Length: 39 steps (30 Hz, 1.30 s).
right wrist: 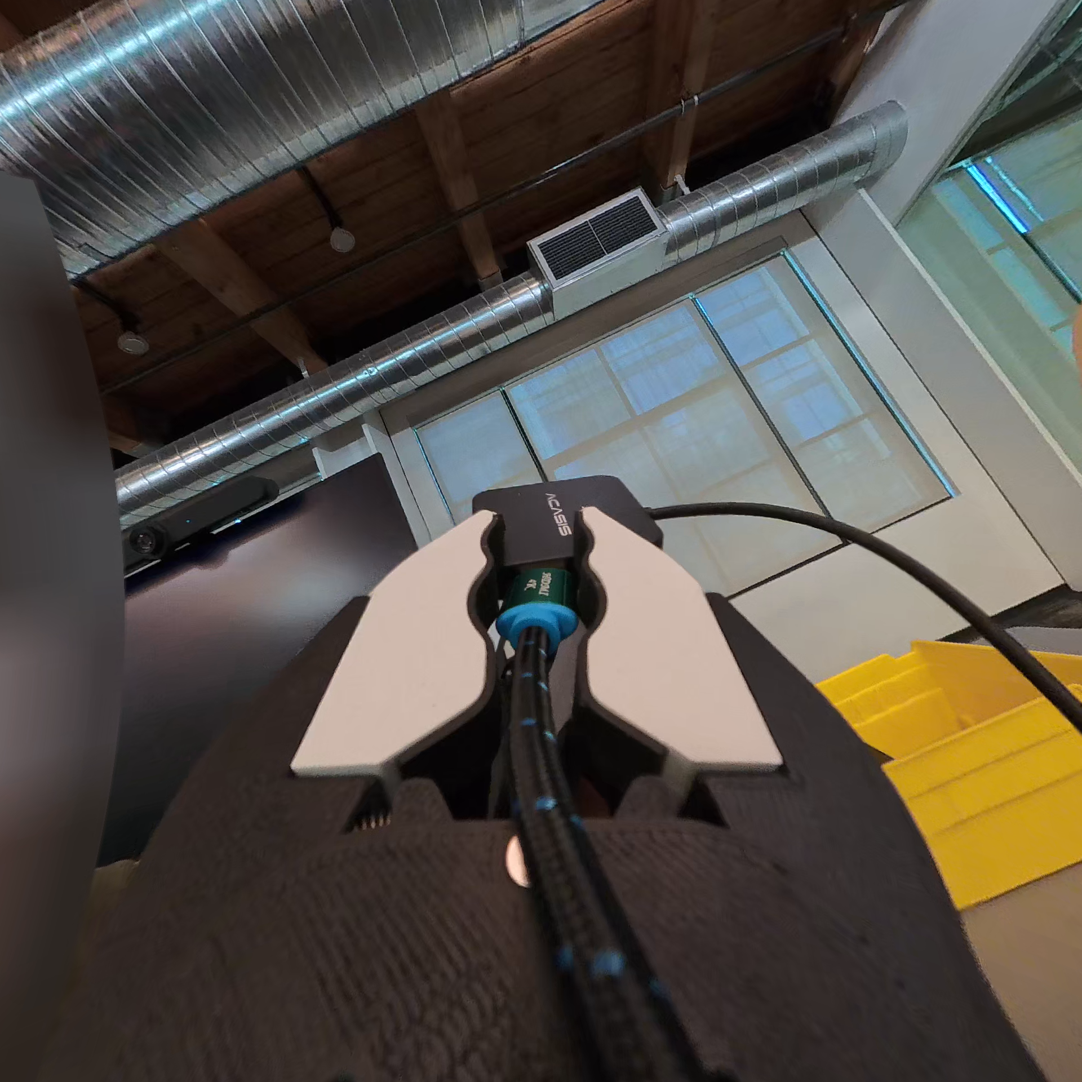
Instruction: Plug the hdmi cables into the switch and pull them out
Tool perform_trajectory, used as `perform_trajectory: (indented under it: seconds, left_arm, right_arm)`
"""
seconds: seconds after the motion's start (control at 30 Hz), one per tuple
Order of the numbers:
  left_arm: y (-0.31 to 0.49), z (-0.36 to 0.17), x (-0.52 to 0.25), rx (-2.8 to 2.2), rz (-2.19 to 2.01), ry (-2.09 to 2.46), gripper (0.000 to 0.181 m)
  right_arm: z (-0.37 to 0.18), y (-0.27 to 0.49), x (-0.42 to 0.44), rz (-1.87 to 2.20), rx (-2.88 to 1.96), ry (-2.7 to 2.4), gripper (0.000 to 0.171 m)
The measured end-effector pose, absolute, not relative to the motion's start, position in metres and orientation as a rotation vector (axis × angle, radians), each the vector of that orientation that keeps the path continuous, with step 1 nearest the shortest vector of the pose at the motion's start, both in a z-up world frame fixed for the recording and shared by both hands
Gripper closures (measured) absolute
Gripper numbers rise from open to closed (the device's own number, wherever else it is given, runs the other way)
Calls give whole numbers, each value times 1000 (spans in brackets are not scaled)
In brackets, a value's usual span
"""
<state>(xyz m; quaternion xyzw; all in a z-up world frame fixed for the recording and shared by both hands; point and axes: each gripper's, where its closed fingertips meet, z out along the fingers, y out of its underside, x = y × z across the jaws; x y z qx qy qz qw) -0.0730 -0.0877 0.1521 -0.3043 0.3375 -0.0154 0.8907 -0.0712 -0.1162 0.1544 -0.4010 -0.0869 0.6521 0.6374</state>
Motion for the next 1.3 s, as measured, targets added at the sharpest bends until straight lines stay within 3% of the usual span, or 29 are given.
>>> perform_trajectory:
  seconds: [0.17,0.4,0.67,0.83,1.0,1.13,1.2,1.3]
  left_arm:
    - [-77,144,-70,-723,-102,667,116]
    - [-61,123,-72,-867,-262,586,116]
    - [-47,94,-75,-998,-308,543,116]
    - [-41,90,-80,-1078,-447,513,117]
    - [-44,91,-86,-1084,-507,536,116]
    - [-64,93,-75,-1041,-722,653,116]
    - [-75,98,-73,-1009,-890,684,116]
    - [-73,101,-78,-1033,-1035,654,116]
  right_arm:
    - [150,-106,-69,1460,-973,-140,148]
    - [139,-94,-73,1384,-1082,-104,133]
    - [114,-74,-80,1341,-1248,-33,133]
    - [111,-71,-81,1421,-1283,-34,148]
    - [112,-68,-79,1584,-1240,-26,148]
    - [123,-77,-78,1793,-1143,-105,151]
    - [134,-84,-72,1907,-1063,-142,163]
    - [137,-88,-72,1881,-1077,-204,165]
